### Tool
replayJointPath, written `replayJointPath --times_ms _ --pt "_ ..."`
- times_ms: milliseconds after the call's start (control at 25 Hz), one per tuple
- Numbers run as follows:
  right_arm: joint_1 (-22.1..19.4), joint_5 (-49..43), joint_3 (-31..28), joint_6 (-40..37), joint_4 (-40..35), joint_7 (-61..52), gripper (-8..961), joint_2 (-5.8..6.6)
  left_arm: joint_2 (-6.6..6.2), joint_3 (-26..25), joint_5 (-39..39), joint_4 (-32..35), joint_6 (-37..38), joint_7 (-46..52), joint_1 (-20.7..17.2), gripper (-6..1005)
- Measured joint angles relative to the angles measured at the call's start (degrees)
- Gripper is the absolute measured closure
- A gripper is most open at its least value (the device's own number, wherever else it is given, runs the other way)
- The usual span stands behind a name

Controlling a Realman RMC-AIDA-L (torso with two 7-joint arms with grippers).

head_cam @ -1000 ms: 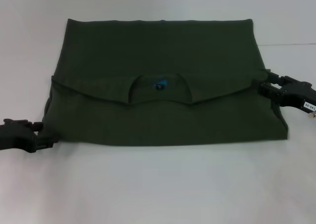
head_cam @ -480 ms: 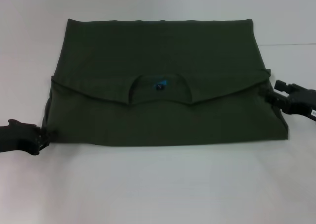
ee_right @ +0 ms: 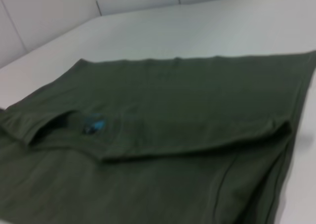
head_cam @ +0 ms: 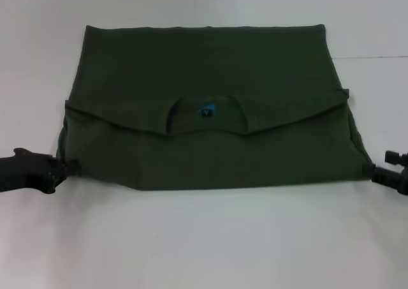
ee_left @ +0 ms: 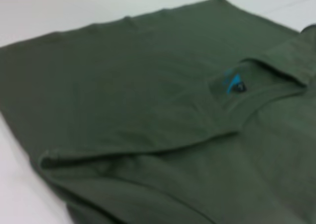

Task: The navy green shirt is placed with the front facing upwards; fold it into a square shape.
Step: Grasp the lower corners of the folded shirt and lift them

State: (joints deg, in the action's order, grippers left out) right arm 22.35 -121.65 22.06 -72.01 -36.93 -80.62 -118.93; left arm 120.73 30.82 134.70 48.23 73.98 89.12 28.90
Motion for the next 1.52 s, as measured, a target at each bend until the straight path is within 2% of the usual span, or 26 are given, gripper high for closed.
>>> replayJointPath --times_ms 120,280,520,600,960,1200,1320,1520 --pt "-1.1 -0.1 -0.4 -1.7 -0.1 0.2 253 -0.09 0.07 -0.3 -1.8 0.3 1.1 0.0 -0.2 960" --pt "-1.4 -0.6 -0.5 -4.8 -2.0 -4.3 214 0.91 0.11 -0.4 -3.0 0.4 1.7 0.4 0.0 959" --pt "1.1 -9.9 5.0 -10.6 -16.5 -23.9 209 1.41 -0.01 -0.4 -5.2 0.5 1.9 0.6 0.3 958" --pt "2.9 -13.2 6.9 -11.3 -18.9 -27.8 209 1.80 -0.06 -0.4 -5.9 0.5 1.9 0.6 0.4 957" --pt "10.8 -22.0 8.2 -11.6 -16.0 -39.4 207 4.43 -0.13 -0.4 -7.6 0.2 2.0 0.6 0.5 955" --pt "15.9 -28.3 10.3 -15.4 -16.6 -50.1 208 7.03 -0.06 -0.4 -7.6 0.3 2.0 0.9 0.5 954" --pt "17.9 -31.2 10.7 -16.8 -17.1 -53.8 209 7.23 -0.06 -0.4 -7.6 0.4 2.0 1.1 0.7 953" --pt "19.6 -34.8 13.0 -16.8 -16.9 -56.9 213 6.66 -0.06 -0.4 -7.6 0.4 2.0 1.2 0.7 952"
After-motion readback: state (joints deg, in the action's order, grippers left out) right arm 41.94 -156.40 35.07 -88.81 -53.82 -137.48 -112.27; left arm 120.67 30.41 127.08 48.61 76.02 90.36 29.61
